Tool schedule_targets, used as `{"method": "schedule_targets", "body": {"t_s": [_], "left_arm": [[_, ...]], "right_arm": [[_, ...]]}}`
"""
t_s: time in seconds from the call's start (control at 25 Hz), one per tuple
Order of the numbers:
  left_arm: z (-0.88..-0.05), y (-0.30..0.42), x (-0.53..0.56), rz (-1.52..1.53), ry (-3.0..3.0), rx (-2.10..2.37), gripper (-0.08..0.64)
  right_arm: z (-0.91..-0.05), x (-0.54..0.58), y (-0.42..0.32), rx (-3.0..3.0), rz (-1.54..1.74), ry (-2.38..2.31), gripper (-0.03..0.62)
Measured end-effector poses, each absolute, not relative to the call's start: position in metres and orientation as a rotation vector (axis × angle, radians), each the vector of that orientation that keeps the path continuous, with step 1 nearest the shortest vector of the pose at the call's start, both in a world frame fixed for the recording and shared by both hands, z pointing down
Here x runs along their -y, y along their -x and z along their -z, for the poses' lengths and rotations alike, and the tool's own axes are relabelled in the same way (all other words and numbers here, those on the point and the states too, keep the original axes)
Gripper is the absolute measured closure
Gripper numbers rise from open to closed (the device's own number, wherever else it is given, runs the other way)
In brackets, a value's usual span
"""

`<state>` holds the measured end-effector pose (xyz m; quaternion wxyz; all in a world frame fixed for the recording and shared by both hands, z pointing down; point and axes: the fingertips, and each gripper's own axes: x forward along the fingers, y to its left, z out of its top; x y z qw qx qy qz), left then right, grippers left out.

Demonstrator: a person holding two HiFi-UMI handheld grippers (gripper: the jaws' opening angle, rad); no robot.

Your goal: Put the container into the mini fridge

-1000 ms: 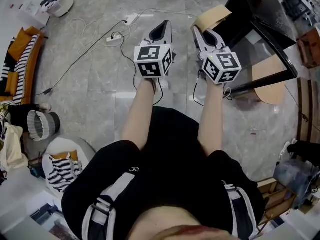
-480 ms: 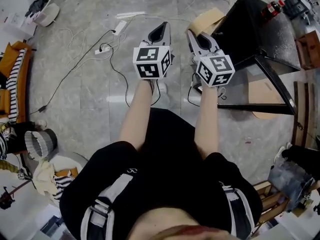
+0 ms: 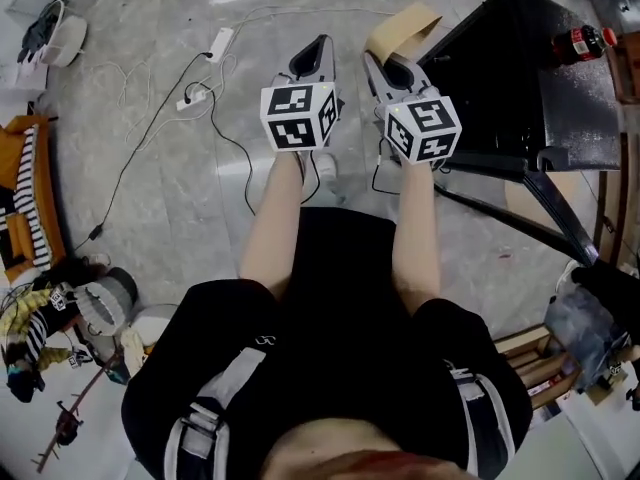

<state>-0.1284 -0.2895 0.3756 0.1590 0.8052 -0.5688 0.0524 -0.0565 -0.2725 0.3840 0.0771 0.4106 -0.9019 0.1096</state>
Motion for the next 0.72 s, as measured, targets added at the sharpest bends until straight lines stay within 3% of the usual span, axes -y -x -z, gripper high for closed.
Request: {"method": "schedule_targets", "body": {"t_s": [0.72], "left_arm": [[-0.497,0.051,0.326,-0.401,-2.158,1.437,0.554]], "right_arm": [[-0.568,0.306,-0.057,2.106,-0.631,-1.285,0.578]]}}
